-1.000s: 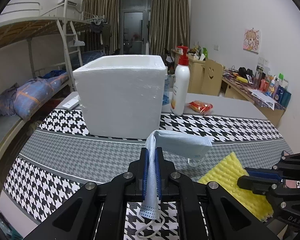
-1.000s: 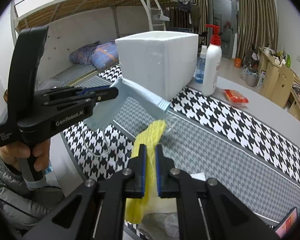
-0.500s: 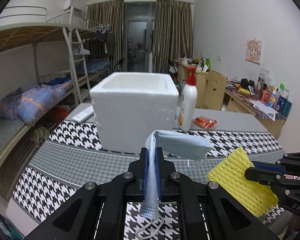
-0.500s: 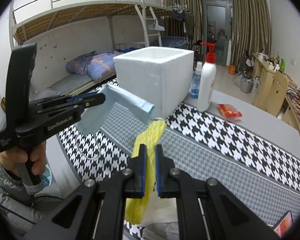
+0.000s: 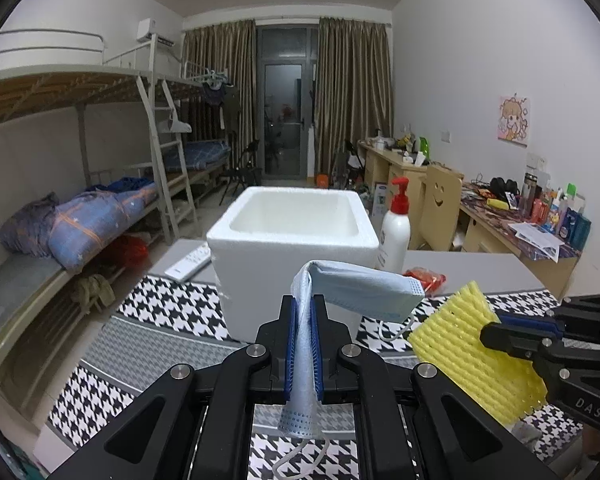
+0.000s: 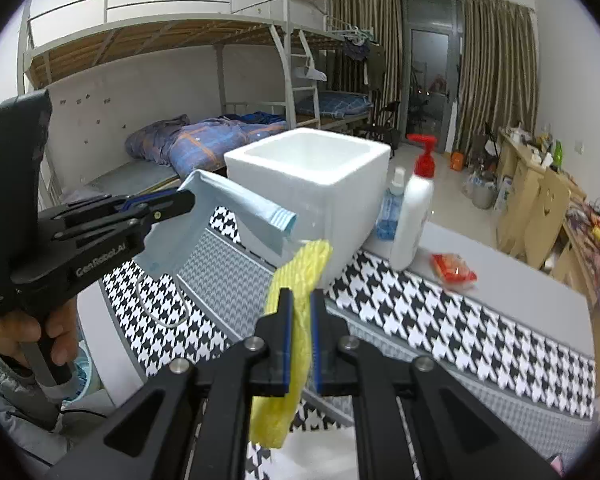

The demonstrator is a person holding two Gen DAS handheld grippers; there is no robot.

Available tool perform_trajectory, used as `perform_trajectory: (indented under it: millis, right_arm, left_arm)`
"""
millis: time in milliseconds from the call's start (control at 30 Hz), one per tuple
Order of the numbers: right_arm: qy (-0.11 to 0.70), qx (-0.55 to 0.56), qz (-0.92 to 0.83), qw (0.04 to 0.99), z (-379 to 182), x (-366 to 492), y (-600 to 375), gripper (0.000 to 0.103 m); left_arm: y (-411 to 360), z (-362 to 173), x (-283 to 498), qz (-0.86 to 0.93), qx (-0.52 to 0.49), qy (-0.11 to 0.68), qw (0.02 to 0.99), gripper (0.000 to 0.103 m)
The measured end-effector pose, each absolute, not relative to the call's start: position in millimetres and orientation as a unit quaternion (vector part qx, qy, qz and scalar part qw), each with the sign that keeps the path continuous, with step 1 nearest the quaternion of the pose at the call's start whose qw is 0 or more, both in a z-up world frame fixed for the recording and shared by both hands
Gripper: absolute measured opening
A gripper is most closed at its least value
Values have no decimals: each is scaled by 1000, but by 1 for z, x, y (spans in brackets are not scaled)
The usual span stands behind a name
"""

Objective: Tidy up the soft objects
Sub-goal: 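Carry the face mask and yellow sponge over the white foam box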

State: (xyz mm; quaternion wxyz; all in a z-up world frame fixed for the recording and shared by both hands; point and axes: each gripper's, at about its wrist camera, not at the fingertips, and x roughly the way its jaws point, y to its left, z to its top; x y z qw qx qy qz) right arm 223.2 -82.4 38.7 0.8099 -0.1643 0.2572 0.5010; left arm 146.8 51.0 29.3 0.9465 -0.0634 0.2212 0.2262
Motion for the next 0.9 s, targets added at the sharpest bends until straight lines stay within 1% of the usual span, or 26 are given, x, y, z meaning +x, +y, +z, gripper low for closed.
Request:
perform_trajectory:
  millis: [900]
  right_arm:
    - [234, -130, 470, 841, 76, 259, -58, 10]
  left_arm:
    - [75, 69, 183, 228, -36, 201, 952, 8]
